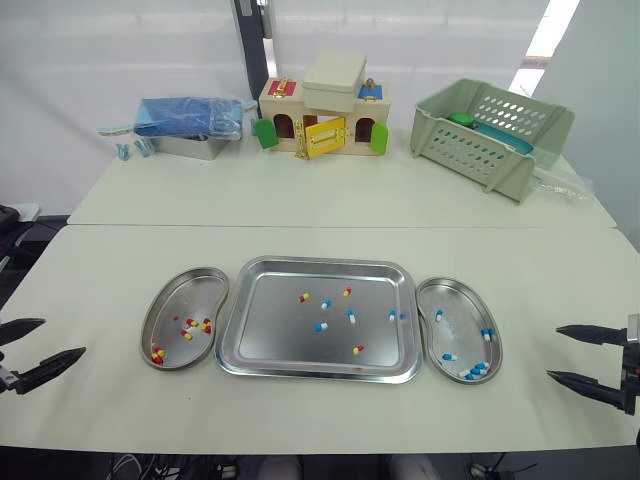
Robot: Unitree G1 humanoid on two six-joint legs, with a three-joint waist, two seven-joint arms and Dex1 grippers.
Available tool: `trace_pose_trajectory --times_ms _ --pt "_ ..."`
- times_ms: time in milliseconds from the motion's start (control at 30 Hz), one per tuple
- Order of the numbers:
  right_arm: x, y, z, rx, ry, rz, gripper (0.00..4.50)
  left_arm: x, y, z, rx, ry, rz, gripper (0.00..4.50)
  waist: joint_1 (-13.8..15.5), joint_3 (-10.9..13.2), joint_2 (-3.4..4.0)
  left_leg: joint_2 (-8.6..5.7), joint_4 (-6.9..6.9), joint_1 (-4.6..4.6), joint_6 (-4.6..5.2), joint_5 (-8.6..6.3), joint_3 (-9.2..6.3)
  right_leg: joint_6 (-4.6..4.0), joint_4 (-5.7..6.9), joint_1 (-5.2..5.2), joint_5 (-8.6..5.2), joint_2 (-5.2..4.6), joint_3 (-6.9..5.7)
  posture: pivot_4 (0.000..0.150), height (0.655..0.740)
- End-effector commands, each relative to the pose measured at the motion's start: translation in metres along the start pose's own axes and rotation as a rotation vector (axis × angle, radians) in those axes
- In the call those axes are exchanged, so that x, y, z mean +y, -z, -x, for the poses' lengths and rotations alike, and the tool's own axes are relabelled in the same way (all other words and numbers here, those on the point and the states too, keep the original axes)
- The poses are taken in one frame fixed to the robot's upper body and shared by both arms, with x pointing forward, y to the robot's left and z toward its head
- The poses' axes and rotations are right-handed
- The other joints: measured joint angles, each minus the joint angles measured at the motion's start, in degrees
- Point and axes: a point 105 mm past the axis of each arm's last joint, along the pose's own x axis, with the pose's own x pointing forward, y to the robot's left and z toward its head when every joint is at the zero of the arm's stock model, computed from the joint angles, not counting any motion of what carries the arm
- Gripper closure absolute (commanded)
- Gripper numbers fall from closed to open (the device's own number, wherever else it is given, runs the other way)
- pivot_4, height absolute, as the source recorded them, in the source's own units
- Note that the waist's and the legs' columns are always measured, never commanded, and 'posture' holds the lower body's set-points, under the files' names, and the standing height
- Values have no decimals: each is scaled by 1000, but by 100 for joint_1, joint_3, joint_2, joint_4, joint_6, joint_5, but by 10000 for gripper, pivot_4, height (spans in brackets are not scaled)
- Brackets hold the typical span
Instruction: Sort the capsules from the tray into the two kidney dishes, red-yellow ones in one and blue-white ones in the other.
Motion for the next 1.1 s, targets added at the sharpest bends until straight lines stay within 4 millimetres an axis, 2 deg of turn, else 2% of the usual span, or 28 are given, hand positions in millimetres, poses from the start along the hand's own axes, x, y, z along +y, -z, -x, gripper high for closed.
trace_pose_trajectory --times_ms 33,133,300,400,500,700,867,933,1100 --pt "21 -13 3 -77 -44 34 463 -6 -20 -9 -35 50 -60 0 30 0 -1 0 -1 0 0 0 -1 0 0 0 0 0 -1 1500 7400" --pt "53 -10 -2 -171 -86 9 463 -17 -36 -24 -76 111 -93 0 53 -3 -7 1 -2 -1 -1 0 -4 1 -2 2 0 0 -4 1500 7400" --pt "89 -7 -15 -296 -101 -2 463 -49 -58 -52 -134 234 -125 0 30 -4 -5 2 -3 3 -2 0 -2 1 -1 6 0 -1 -3 1500 7400" --pt "100 -10 -22 -360 -91 -11 463 -63 -69 -64 -159 283 -137 0 -4 -3 -5 2 -3 4 -2 0 0 1 0 6 0 0 1 1500 7400" --pt "112 -15 -34 -490 -41 -30 463 -94 -86 -86 -185 406 -173 0 22 -5 -3 6 -4 7 -2 1 -6 0 2 7 0 4 -3 1500 7400" --pt "124 -14 -50 -505 -66 -12 463 -136 -115 -120 -189 572 -246 0 35 -5 2 2 -2 6 -4 2 -3 1 2 7 0 2 -2 1500 7400" --pt "124 -24 -63 -520 -41 -14 463 -167 -131 -146 -187 647 -275 0 22 -5 5 1 0 5 -5 2 -4 1 3 6 0 3 -1 1500 7400" --pt "124 -29 -67 -526 -22 -12 463 -173 -137 -159 -186 632 -291 0 18 -5 5 1 0 4 -5 3 -4 1 3 6 0 4 0 1500 7400" --pt "132 -41 -72 -534 7 -26 463 -181 -132 -183 -129 589 -358 0 37 -5 6 0 5 1 -5 3 -6 1 3 6 0 4 -2 1500 7400"
